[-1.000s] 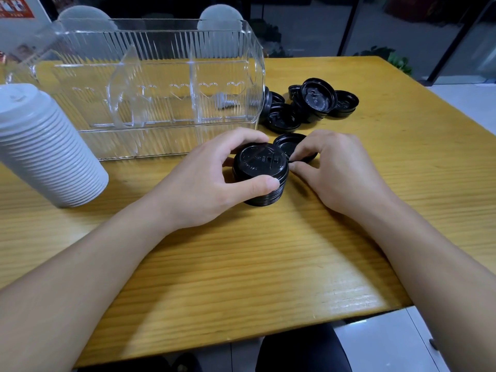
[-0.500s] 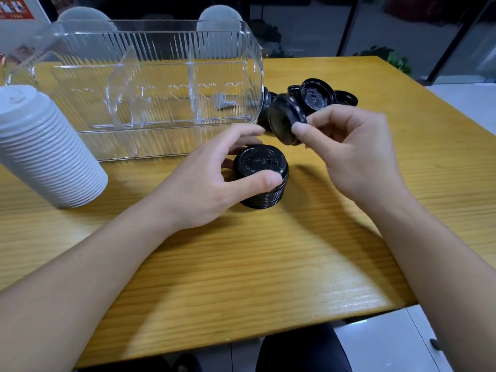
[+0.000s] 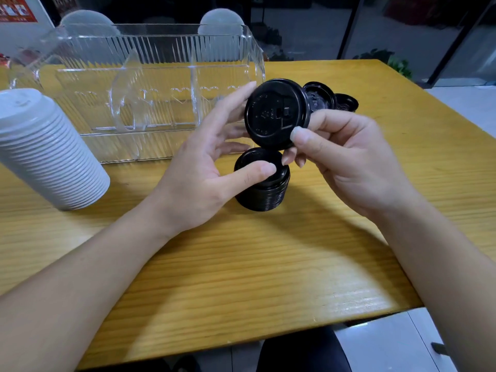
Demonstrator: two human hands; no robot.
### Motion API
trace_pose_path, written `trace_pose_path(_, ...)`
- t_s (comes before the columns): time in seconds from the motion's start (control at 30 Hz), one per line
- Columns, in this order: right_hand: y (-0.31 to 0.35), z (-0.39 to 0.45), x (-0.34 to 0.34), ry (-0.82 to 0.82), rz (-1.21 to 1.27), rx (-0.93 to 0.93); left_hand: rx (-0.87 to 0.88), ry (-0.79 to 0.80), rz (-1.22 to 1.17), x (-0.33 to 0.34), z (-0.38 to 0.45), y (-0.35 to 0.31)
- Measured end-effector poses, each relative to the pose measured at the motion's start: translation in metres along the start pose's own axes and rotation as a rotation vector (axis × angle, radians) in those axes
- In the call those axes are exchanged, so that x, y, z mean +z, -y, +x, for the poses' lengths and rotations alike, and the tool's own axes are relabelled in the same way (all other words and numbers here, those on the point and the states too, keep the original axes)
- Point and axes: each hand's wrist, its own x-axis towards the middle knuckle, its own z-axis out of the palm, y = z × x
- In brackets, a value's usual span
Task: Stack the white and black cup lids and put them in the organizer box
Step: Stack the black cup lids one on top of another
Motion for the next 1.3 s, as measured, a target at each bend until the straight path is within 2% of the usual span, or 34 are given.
trace_pose_path(0.17,-0.0005,-0.0027,0.0041,-0.024,-0.116,-0.055,0.057,-0.107,0.020,-0.0018,0.0028,0.0016)
trace_pose_path(0.37,-0.0014,-0.0009,0.0034,-0.132,-0.324,-0.157,0.039,-0.146,0.048,-0.0018,0.0036,0.0012)
trace_pose_path(0.7,-0.0025,-0.0033,0.0019,-0.044,-0.437,-0.222,0.035,-0.122,0.133,-0.0039,0.0024,0.0006)
trace_pose_path(0.87,-0.0031,-0.0050,0.0011,-0.086,-0.482,-0.184,-0.044,-0.038,0.179,-0.0087,0.0005,0.0029)
trace_pose_path(1.03,-0.0043,-0.0051,0.0036,0.001,-0.549,-0.126,-0.190,0.146,0.192,-0.0030,-0.0020,0.0016)
trace_pose_path(1.3,-0.0049,-0.0071,0.0045,0.137,-0.590,-0.033,-0.232,0.184,0.163,-0.0046,-0.0015,0.0090)
